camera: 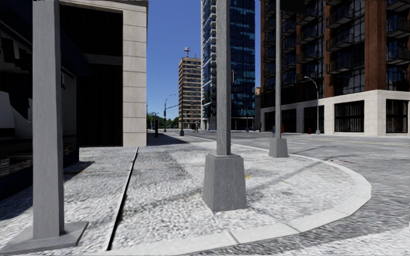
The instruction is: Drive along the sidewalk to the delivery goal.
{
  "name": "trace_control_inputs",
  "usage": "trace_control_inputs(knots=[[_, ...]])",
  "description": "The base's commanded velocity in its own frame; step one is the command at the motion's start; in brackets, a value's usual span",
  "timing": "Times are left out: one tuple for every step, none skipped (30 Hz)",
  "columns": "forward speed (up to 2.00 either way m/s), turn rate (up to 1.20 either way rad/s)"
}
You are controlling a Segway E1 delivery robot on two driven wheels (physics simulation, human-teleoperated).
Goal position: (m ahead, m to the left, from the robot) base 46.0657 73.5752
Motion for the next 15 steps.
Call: trace_control_inputs(knots=[[1.52,0.28],[1.52,0.28],[1.51,0.34],[1.51,0.34],[1.46,0.41],[1.4,0.43],[1.34,0.44],[1.34,0.44],[1.31,0.44],[1.29,0.44],[1.28,0.45],[1.28,0.45],[1.24,0.49],[1.17,0.54],[1.17,0.54]])
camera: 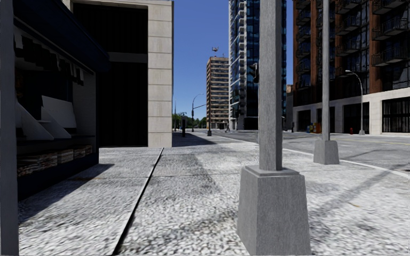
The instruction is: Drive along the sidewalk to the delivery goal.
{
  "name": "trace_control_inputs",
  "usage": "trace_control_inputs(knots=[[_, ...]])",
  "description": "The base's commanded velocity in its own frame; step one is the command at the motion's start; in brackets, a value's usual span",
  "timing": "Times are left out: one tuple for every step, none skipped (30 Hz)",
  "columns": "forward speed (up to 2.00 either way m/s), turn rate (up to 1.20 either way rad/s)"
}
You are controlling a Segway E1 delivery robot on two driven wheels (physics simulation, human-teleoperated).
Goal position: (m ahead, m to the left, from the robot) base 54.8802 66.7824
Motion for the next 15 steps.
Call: trace_control_inputs(knots=[[1.13,0.57],[1.11,0.58],[1.1,0.58],[1.1,0.58],[1.1,0.58],[1.1,0.49],[1.1,0.43],[1.1,0.43],[1.1,0.5],[1.1,0.54],[1.1,0.54],[1.1,0.54],[1.1,0.55],[1.1,0.55],[1.15,-0.04]])
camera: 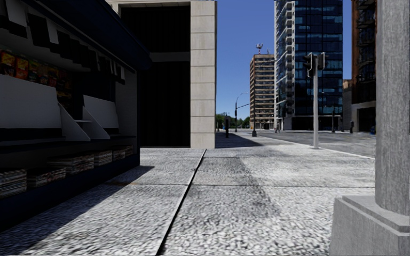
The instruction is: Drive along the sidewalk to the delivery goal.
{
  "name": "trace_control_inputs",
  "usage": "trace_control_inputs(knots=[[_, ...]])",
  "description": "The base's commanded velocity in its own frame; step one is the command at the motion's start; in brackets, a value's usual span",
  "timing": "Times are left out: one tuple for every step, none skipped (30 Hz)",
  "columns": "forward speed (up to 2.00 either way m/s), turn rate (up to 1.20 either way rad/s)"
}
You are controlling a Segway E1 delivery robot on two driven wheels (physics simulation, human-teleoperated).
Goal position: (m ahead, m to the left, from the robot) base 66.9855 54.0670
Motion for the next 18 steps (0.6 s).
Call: trace_control_inputs(knots=[[1.15,-0.04],[1.36,0.0],[1.45,0.0],[1.47,0.0],[1.47,0.0],[1.48,0.0],[1.48,0.0],[1.48,0.0],[1.48,0.0],[1.48,0.0],[1.46,0.0],[1.46,0.0],[1.46,0.0],[1.46,0.0],[1.46,0.0],[1.46,0.0],[1.45,0.0],[1.45,0.0]])
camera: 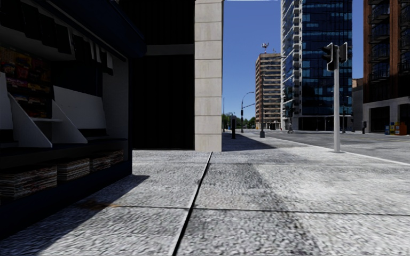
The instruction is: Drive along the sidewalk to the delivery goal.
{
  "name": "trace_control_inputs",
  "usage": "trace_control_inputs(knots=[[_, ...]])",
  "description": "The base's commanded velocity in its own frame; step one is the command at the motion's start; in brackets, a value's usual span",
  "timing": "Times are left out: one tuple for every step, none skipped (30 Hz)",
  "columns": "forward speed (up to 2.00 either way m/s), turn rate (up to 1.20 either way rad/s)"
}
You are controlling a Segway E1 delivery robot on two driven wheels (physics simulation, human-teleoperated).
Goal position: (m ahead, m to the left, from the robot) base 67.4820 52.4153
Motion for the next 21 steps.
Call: trace_control_inputs(knots=[[1.45,0.0],[1.44,-0.05],[1.44,-0.12],[1.44,-0.12],[1.44,-0.14],[1.43,-0.15],[1.43,-0.2],[1.43,-0.2],[1.43,-0.25],[1.43,-0.32],[1.43,-0.42],[1.43,-0.42],[1.43,-0.5],[1.42,-0.52],[1.42,-0.53],[1.42,-0.53],[1.42,-0.53],[1.42,-0.53],[1.42,-0.53],[1.42,-0.53],[1.41,-0.53]])
